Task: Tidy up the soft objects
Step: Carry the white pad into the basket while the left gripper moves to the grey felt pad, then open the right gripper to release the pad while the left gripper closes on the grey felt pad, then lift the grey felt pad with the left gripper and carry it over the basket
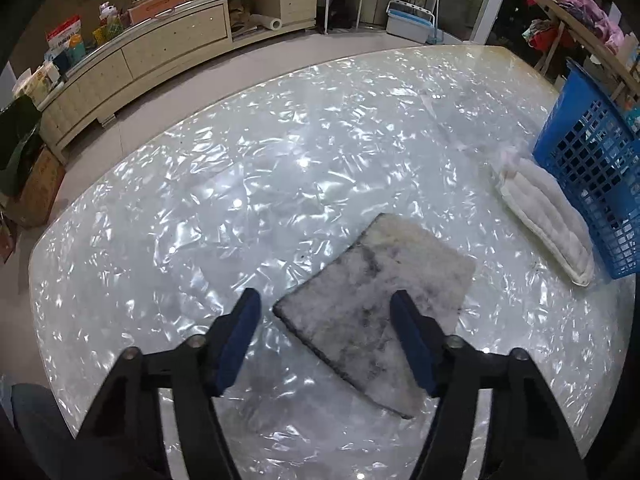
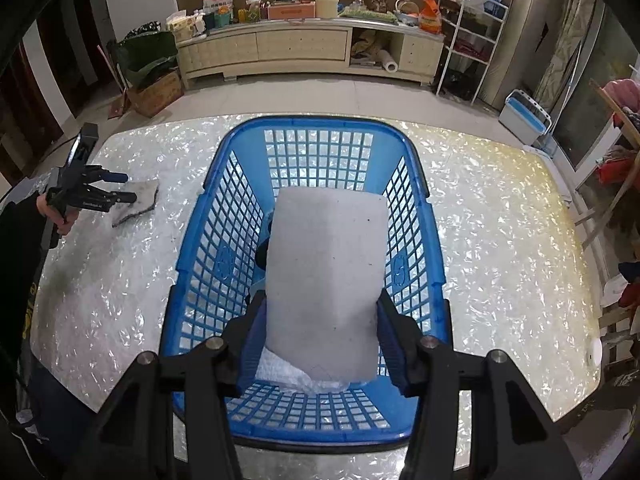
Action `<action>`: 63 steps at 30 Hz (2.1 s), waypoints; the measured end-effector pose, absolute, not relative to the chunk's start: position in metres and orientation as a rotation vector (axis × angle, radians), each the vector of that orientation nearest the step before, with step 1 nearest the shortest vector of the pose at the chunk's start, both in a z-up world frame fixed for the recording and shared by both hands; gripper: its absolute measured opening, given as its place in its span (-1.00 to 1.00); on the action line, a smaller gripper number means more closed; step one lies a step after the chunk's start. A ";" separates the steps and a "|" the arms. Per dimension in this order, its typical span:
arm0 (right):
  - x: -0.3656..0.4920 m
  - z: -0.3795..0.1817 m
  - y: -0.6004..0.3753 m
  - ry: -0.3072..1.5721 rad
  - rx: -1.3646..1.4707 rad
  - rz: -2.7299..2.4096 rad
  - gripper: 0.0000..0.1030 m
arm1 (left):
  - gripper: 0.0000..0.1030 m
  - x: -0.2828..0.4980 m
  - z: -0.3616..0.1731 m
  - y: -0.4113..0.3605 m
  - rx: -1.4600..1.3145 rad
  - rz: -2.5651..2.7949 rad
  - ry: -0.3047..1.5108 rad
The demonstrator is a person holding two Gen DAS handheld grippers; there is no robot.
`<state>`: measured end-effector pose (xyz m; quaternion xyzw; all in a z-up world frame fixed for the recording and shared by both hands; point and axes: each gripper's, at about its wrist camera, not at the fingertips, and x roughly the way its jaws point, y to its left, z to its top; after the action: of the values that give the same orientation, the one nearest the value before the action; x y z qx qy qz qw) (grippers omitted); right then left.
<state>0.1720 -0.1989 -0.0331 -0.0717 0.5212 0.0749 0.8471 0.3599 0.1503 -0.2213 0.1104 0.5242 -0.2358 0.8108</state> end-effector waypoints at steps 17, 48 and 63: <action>0.182 -0.077 -0.201 1.268 -0.128 0.176 0.02 | -0.70 0.347 -0.219 0.130 0.183 -0.554 1.129; 0.120 -0.037 -0.216 1.115 -0.087 0.133 0.99 | -0.72 0.237 -0.119 0.132 0.148 -0.483 1.072; 0.091 -0.039 -0.240 1.058 -0.061 0.128 0.99 | -0.72 0.169 -0.062 0.033 0.134 -0.581 1.020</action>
<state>0.0906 -0.2397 -0.0388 -0.0291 0.5040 0.0609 0.8610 0.1690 0.0329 -0.0619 0.0630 0.4810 -0.2740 0.8304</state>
